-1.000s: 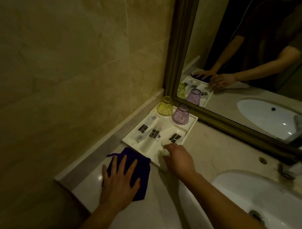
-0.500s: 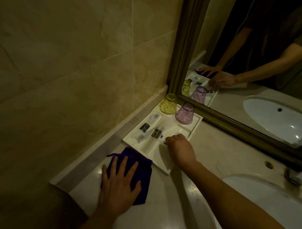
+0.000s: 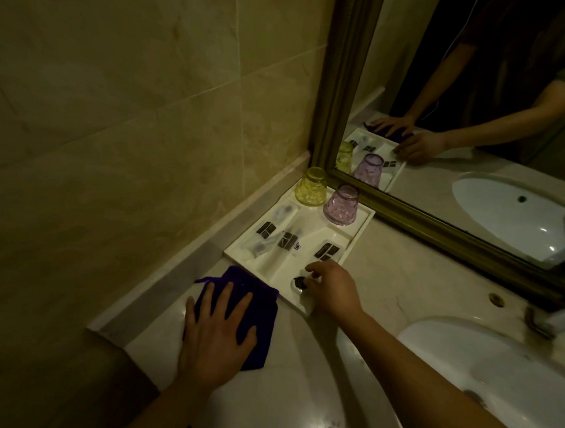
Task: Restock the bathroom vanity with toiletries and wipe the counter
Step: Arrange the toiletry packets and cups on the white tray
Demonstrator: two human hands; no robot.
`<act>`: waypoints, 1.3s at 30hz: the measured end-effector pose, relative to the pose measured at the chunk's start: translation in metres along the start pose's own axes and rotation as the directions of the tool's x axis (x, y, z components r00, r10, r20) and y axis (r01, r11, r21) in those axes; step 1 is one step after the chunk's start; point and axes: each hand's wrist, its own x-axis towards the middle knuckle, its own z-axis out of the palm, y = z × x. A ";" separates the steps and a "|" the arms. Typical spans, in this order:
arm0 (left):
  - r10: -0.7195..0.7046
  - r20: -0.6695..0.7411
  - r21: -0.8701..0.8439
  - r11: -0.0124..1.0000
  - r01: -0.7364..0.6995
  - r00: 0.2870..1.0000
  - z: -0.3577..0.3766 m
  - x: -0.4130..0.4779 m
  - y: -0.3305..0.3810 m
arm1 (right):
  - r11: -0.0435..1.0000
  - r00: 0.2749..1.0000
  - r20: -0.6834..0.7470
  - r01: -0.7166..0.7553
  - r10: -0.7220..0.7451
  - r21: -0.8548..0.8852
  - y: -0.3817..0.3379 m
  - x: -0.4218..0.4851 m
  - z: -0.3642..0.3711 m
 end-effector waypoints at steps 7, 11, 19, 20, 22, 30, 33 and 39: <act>0.000 -0.001 0.002 1.000 0.000 1.000 0.001 0.001 -0.001 | 0.951 0.983 0.116 0.170 -0.144 -0.259 0.004 -0.002 0.006; 0.002 -0.006 -0.006 1.000 -0.002 1.000 0.003 0.001 -0.002 | 0.921 0.986 0.045 0.169 -0.164 -0.352 0.009 0.003 0.001; 0.026 -0.017 -0.007 1.000 -0.026 1.000 0.005 0.000 -0.003 | 0.932 0.987 -0.154 -0.088 0.035 -0.353 0.023 0.053 -0.033; 0.026 -0.014 -0.011 1.000 -0.026 1.000 0.005 0.000 -0.003 | 0.919 0.993 -0.106 -0.096 0.059 -0.382 0.023 0.062 -0.035; 0.020 -0.007 -0.020 1.000 -0.020 1.000 0.004 0.000 -0.003 | 0.914 0.996 -0.023 -0.092 0.090 -0.395 0.024 0.075 -0.035; 0.027 -0.026 -0.042 0.999 -0.028 0.999 0.001 -0.001 -0.003 | 0.888 0.949 -0.036 -0.280 0.314 0.364 0.006 0.071 -0.059; 0.027 -0.031 -0.043 0.999 -0.028 0.999 0.001 -0.002 -0.002 | 0.809 0.943 0.228 -0.327 0.243 0.488 -0.019 0.044 -0.056; 0.020 -0.041 -0.042 0.999 -0.022 0.999 -0.004 -0.002 0.000 | 0.857 0.897 0.370 -0.376 0.241 0.352 -0.031 0.027 -0.029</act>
